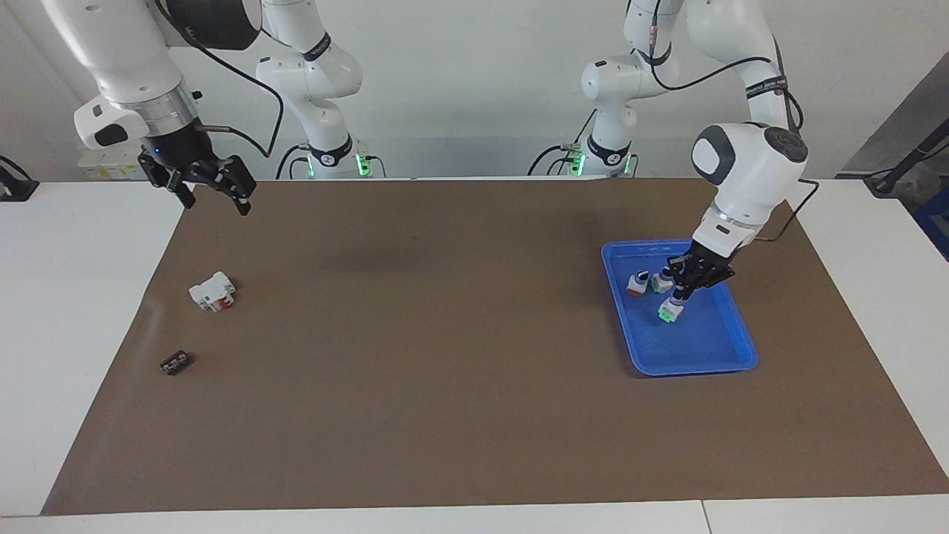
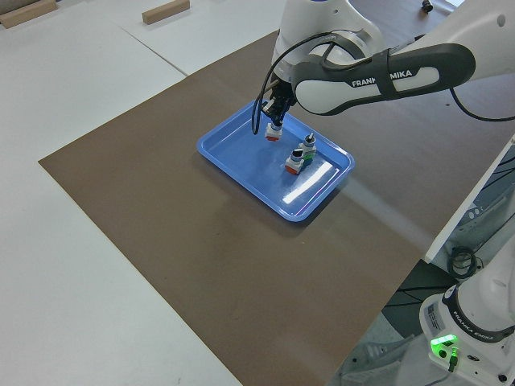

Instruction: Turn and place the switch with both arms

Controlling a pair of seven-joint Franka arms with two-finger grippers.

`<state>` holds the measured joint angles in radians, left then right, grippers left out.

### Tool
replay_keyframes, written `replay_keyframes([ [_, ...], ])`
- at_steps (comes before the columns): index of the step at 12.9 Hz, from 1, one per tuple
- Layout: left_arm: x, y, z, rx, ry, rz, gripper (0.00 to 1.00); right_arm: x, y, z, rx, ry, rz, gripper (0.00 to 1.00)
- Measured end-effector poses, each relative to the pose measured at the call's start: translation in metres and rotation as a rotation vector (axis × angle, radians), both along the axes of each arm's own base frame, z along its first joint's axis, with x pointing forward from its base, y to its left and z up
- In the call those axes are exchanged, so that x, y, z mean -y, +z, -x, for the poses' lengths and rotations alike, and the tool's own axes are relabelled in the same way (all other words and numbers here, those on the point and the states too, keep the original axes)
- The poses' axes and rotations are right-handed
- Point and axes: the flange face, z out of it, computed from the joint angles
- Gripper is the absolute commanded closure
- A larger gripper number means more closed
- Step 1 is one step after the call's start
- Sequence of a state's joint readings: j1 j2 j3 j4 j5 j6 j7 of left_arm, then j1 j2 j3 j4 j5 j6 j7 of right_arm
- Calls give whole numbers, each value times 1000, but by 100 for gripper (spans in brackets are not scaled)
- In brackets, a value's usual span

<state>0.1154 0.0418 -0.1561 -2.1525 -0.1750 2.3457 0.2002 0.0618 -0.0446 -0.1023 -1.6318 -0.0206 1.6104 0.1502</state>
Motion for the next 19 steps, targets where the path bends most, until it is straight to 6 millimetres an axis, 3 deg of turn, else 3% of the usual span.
replay_keyframes([
  [1,3,-2,2,-7,-16,-1,54,0,6,4,-8,0,0,0],
  [2,6,-3,3,-17,-28,-1,44,-1,12,10,-26,2,-1,0],
  [5,13,-2,11,-102,-60,4,42,-12,31,22,-36,22,-2,0],
  [6,15,7,10,-122,-69,7,31,-17,31,22,-37,30,-1,0],
  [7,16,21,7,-127,-76,10,10,-19,31,22,-37,34,-1,0],
  [8,17,38,3,-118,-82,12,1,-20,31,22,-37,35,-1,0],
  [12,19,110,-6,-2,-87,8,0,-20,31,22,-38,68,0,0],
  [19,24,248,13,27,-153,-98,0,-15,31,22,-38,67,0,0],
])
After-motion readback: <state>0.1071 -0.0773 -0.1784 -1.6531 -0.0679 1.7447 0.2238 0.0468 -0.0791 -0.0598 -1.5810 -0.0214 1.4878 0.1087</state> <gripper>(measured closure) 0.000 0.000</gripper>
